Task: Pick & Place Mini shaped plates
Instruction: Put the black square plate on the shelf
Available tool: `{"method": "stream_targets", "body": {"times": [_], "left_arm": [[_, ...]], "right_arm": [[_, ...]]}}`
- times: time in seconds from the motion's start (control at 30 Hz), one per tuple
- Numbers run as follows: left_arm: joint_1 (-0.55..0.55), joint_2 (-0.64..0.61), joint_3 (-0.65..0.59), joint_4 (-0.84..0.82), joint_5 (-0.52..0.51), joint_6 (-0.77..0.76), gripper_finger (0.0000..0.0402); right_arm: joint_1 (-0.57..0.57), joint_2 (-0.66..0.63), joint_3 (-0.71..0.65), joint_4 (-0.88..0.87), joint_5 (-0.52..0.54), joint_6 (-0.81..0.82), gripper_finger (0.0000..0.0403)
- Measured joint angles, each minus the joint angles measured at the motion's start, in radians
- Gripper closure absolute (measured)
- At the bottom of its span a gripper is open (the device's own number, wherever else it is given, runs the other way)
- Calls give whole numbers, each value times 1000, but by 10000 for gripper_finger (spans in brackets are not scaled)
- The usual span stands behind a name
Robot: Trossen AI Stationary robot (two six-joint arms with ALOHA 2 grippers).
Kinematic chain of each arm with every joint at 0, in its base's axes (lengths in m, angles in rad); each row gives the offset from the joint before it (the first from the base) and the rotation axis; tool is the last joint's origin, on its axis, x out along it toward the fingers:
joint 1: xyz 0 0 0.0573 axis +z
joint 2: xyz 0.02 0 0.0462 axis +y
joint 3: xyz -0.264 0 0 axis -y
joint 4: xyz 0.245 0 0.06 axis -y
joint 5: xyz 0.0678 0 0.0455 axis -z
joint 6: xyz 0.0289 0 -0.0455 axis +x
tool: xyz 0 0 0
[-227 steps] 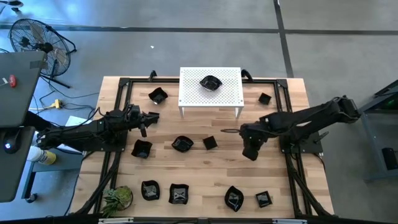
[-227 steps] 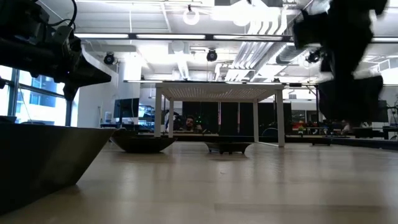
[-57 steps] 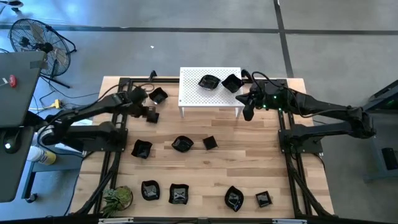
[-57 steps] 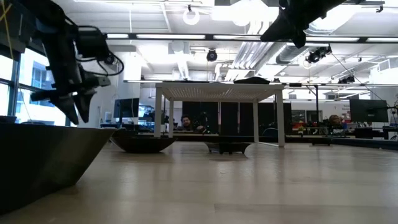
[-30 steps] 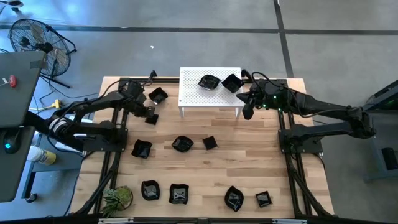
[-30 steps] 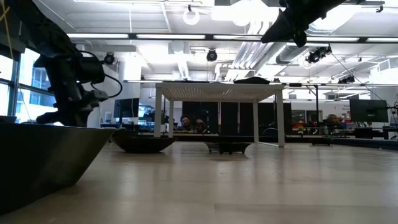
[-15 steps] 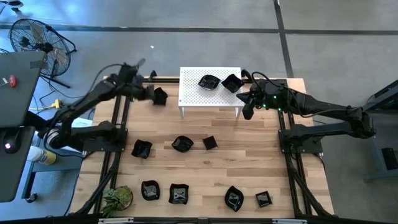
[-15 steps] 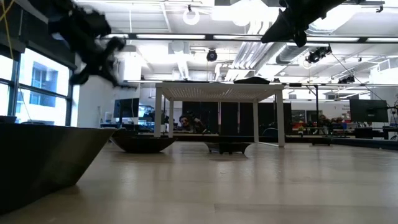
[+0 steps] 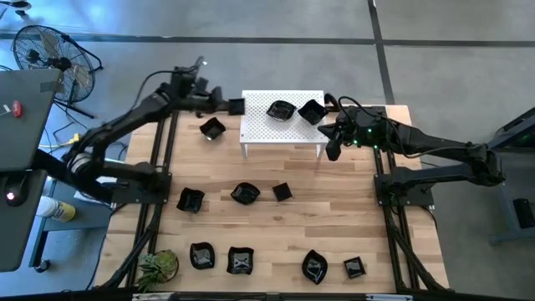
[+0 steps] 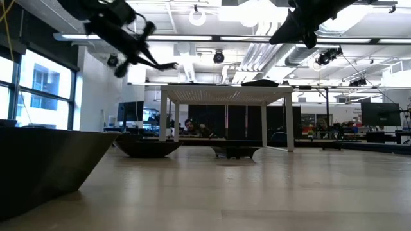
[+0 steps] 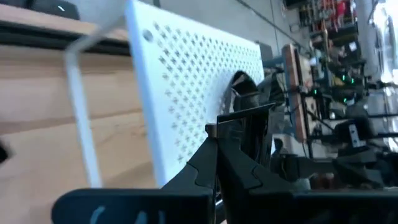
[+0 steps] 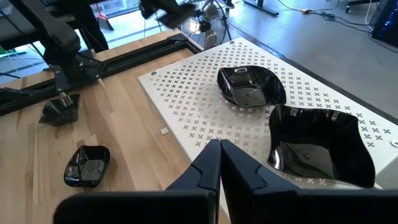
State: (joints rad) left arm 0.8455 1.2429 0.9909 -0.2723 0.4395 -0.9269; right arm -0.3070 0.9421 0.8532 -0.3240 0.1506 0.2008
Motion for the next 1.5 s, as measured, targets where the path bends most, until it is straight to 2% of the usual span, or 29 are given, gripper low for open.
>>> {"method": "stream_targets", "body": {"times": [0.17,0.3,0.73,1.07,1.5], "left_arm": [[-52,122,47,22,-3,-6,400],[-67,174,73,20,-31,-11,401],[-67,176,76,-24,-77,-13,399],[-67,176,76,-23,-105,-5,356],[-67,176,75,-22,-109,85,350]], "right_arm": [[0,0,0,0,0,1,399],[0,0,0,0,0,4,401],[0,0,0,0,1,1,400],[0,0,0,0,1,0,401],[0,0,0,0,0,0,401]]}}
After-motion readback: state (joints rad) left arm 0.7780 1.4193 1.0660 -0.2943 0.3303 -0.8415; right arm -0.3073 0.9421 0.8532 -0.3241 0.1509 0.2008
